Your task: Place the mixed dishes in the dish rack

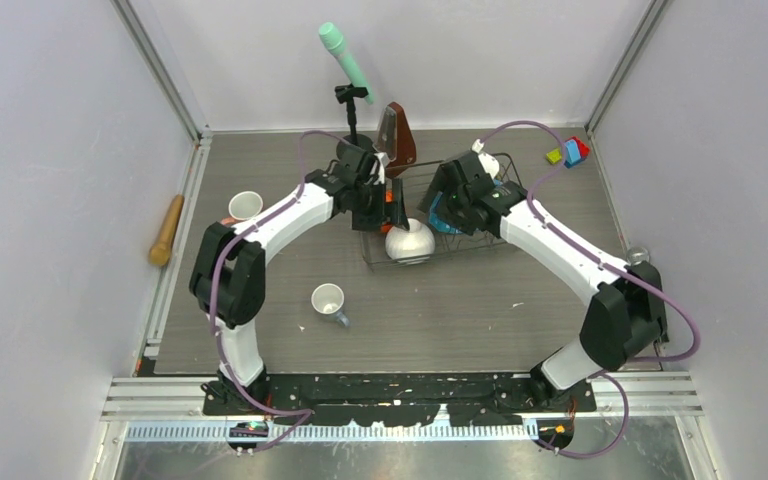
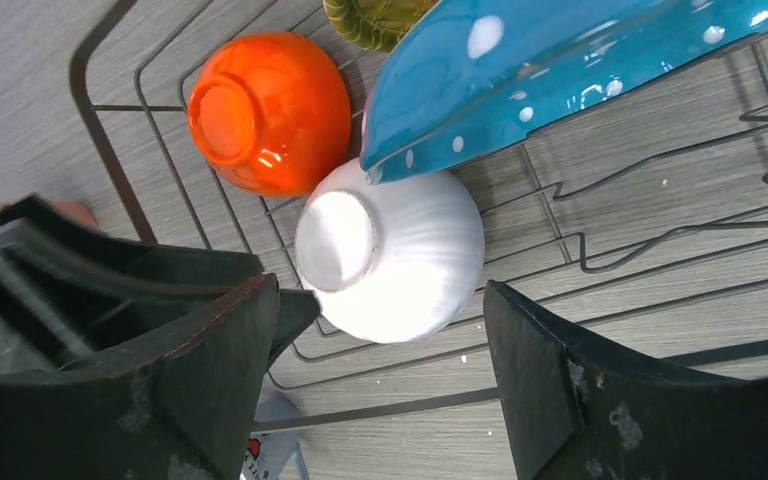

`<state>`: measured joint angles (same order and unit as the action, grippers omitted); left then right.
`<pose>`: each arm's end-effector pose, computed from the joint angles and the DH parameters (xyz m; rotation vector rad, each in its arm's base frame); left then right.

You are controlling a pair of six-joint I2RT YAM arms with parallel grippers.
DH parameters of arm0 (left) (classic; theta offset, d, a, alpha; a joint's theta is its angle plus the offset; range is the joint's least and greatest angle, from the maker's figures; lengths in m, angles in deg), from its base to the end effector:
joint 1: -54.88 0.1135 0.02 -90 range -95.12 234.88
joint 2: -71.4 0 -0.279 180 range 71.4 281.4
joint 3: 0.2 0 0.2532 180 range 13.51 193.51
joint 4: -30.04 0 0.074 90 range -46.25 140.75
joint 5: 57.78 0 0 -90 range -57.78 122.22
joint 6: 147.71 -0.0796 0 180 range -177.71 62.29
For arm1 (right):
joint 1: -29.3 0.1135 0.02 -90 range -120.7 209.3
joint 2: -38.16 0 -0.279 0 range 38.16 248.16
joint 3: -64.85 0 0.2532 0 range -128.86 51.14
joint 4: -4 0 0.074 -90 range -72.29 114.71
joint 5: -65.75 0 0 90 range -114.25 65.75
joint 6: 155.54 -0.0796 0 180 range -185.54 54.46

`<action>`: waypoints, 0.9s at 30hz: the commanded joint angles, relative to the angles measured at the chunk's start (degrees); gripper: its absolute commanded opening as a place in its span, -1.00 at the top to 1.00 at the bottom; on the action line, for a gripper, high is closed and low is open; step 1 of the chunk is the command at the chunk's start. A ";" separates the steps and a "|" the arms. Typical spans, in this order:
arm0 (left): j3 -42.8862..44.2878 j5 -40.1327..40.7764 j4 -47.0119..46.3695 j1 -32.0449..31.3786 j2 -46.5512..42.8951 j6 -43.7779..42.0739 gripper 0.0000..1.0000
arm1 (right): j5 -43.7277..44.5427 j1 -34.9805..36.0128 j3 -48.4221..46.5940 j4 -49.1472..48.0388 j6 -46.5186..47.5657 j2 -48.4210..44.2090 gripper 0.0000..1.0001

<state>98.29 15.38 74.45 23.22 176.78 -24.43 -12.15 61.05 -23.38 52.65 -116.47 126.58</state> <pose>0.3618 -0.2502 0.2349 0.0986 2.6074 -0.8167 0.3195 0.1781 0.2772 0.5018 2.3875 0.4106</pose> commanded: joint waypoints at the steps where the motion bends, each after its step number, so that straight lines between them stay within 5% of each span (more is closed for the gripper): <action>1: 3.97 3.37 5.78 -1.27 3.14 -1.43 -0.52 | 3.43 0.16 1.58 -3.76 0.89 -4.77 -0.61; 9: 5.64 5.27 6.37 -2.14 3.32 -1.13 -0.49 | 1.31 0.20 5.51 -6.46 4.77 -9.50 -0.62; 18: 5.27 13.93 13.29 -2.77 -14.09 -7.27 -0.64 | -1.88 0.16 7.71 -7.34 12.07 -14.58 -0.62; 27: -7.74 19.04 27.20 -2.70 -29.24 -7.46 -0.70 | -4.54 0.16 10.59 -8.04 13.85 -17.65 -0.62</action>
<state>96.30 31.57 92.06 20.60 151.25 -30.99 -15.49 61.05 -13.63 46.84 -104.67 111.19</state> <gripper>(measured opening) 0.843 0.811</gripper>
